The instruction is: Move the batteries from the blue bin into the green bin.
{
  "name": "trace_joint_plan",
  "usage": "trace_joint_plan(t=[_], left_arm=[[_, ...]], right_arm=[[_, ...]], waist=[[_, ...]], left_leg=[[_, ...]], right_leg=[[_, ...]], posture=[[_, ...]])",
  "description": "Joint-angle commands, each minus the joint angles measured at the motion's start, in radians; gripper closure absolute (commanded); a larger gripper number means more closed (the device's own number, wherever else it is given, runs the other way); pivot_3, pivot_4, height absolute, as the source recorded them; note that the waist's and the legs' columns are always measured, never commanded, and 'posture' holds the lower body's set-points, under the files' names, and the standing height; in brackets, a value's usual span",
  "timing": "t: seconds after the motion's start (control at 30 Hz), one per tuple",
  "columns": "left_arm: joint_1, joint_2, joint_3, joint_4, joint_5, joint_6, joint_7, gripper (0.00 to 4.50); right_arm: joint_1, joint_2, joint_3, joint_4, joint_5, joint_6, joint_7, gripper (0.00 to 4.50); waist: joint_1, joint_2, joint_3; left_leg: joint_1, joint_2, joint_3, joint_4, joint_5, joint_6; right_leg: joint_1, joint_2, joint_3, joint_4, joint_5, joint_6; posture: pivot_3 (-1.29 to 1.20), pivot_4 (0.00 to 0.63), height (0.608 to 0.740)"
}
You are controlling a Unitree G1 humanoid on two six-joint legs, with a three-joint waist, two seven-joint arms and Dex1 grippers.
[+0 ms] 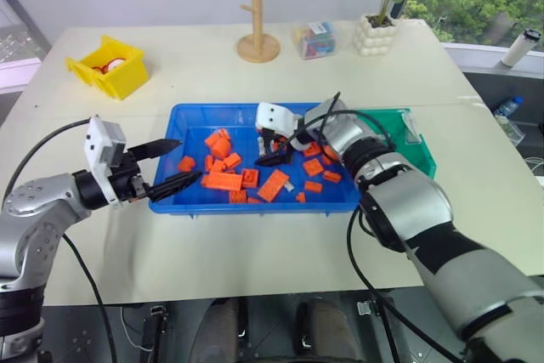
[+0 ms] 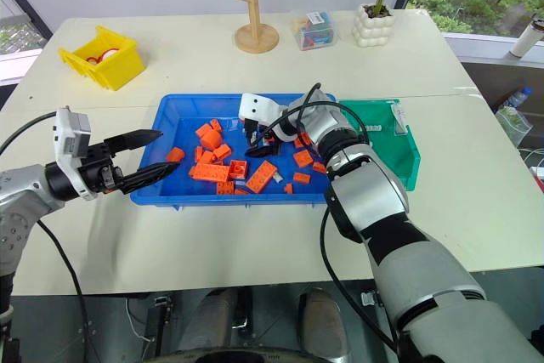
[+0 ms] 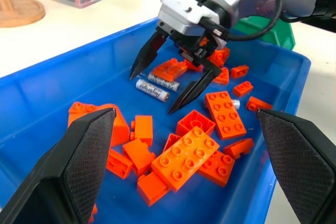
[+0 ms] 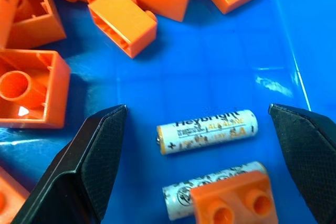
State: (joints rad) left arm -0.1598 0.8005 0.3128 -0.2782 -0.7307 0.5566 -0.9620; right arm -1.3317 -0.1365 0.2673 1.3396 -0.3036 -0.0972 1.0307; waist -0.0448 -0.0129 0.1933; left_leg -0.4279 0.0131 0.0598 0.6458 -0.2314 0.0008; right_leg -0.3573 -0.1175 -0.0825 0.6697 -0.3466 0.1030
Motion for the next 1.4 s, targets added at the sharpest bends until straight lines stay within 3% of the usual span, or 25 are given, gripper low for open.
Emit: trace_joint_plan(t=[0.03, 0.17, 0.33, 0.7, 0.97, 1.17, 1.4], left_arm=[[-0.002, 0.010, 0.033, -0.029, -0.015, -0.006, -0.001, 0.00], [-0.002, 0.009, 0.034, -0.031, -0.015, -0.006, 0.001, 0.00], [-0.002, 0.007, 0.038, -0.033, -0.016, -0.006, 0.004, 0.00], [0.001, -0.001, 0.045, -0.036, -0.026, -0.003, 0.009, 0.00], [-0.075, -0.057, 0.020, 0.058, -0.015, -0.049, -0.001, 0.00], [-0.158, -0.086, -0.036, 0.138, 0.021, -0.078, -0.025, 0.00], [-0.288, -0.145, -0.107, 0.268, 0.076, -0.149, -0.074, 0.00]], right_arm=[[-0.027, 0.004, 0.000, 0.005, -0.012, 0.014, 0.007, 0.07], [-0.026, 0.006, -0.003, 0.005, -0.013, 0.023, 0.014, 0.07], [-0.021, 0.011, -0.002, 0.005, -0.016, 0.029, 0.015, 2.30], [-0.047, 0.002, -0.033, -0.007, 0.014, 0.021, 0.021, 2.31], [-0.116, -0.054, -0.163, -0.059, 0.144, 0.060, 0.093, 2.31], [-0.105, -0.144, -0.230, -0.145, 0.223, 0.115, 0.168, 2.31], [-0.015, -0.338, -0.280, -0.282, 0.279, 0.218, 0.162, 2.31]], waist=[[0.000, 0.000, 0.000], [0.000, 0.000, 0.000], [0.000, 0.000, 0.000], [0.000, 0.000, 0.000], [0.003, 0.000, 0.000], [0.003, 0.000, 0.000], [0.009, 0.000, 0.000]], left_leg=[[0.000, 0.000, 0.000, 0.000, 0.000, 0.000], [0.000, 0.000, 0.000, 0.000, 0.000, 0.000], [0.000, 0.000, 0.000, 0.000, 0.000, 0.000], [0.000, 0.000, 0.000, 0.000, 0.000, 0.000], [0.000, 0.000, 0.000, 0.000, 0.000, 0.000], [0.000, 0.000, 0.000, 0.000, 0.000, 0.000], [-0.001, -0.001, 0.001, 0.001, 0.000, 0.000]], right_leg=[[0.000, 0.000, 0.000, 0.000, 0.000, 0.000], [0.000, 0.000, 0.000, 0.000, 0.000, 0.000], [0.000, 0.000, 0.000, 0.000, 0.000, 0.000], [0.000, 0.000, 0.000, 0.000, 0.000, 0.000], [0.000, 0.000, 0.000, 0.000, 0.000, 0.000], [0.001, 0.000, 0.000, 0.000, 0.000, 0.000], [0.001, 0.000, 0.000, -0.001, 0.000, 0.000]], posture=[[0.00, 0.150, 0.739], [0.00, 0.150, 0.739], [0.00, 0.150, 0.739], [0.00, 0.150, 0.739], [0.00, 0.150, 0.739], [0.00, 0.150, 0.739], [0.00, 0.150, 0.739]])
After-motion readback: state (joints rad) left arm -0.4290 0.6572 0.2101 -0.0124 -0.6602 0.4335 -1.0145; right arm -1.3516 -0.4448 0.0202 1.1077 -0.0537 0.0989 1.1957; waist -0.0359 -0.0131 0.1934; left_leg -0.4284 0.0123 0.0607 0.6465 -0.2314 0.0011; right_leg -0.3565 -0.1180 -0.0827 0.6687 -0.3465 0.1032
